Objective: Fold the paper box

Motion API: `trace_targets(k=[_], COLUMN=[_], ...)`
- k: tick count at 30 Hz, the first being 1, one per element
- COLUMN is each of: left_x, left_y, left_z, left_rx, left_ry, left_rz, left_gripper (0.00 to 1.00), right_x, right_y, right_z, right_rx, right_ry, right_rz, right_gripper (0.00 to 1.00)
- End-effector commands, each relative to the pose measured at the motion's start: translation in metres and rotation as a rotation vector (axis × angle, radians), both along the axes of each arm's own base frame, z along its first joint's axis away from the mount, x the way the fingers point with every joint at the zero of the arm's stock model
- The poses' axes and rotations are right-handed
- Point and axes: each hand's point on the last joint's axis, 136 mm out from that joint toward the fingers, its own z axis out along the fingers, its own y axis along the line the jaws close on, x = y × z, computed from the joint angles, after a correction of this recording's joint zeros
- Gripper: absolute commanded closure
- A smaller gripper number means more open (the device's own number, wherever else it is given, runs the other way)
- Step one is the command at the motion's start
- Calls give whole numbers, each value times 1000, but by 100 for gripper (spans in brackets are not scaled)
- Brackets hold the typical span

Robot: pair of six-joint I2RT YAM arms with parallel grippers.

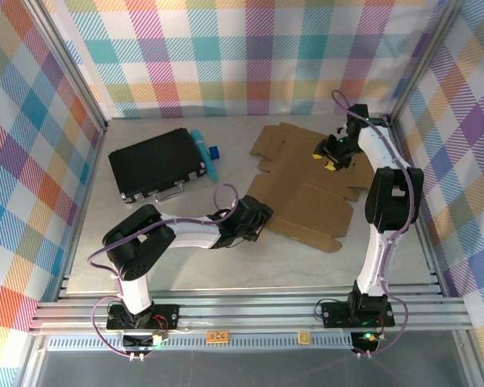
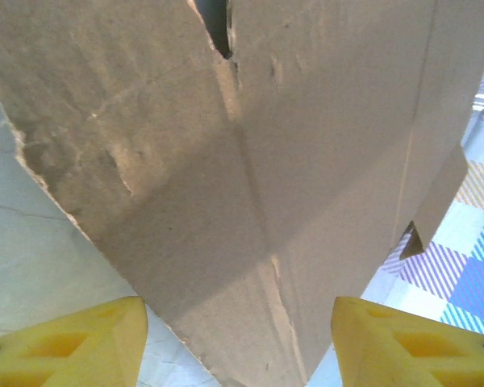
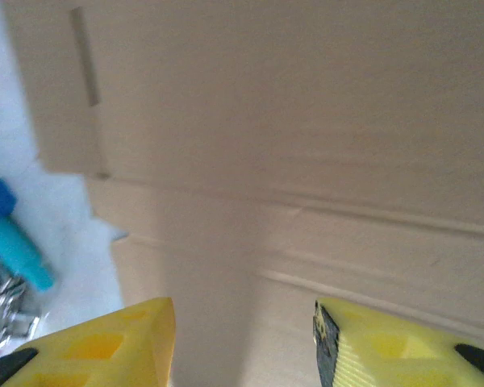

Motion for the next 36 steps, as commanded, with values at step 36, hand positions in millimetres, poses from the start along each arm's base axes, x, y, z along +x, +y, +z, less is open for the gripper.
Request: trace_targets(k=[36], left_x=[213], left_y=[27], left_z=[47], left_rx=[144], left_ry=[-201], left_rz=[-87], left_gripper=[33], right_x=[-70], right_y=[23], right_z=[-92], right_rx=[-32], right_ry=[386], right_rz=[132], right_gripper=[67])
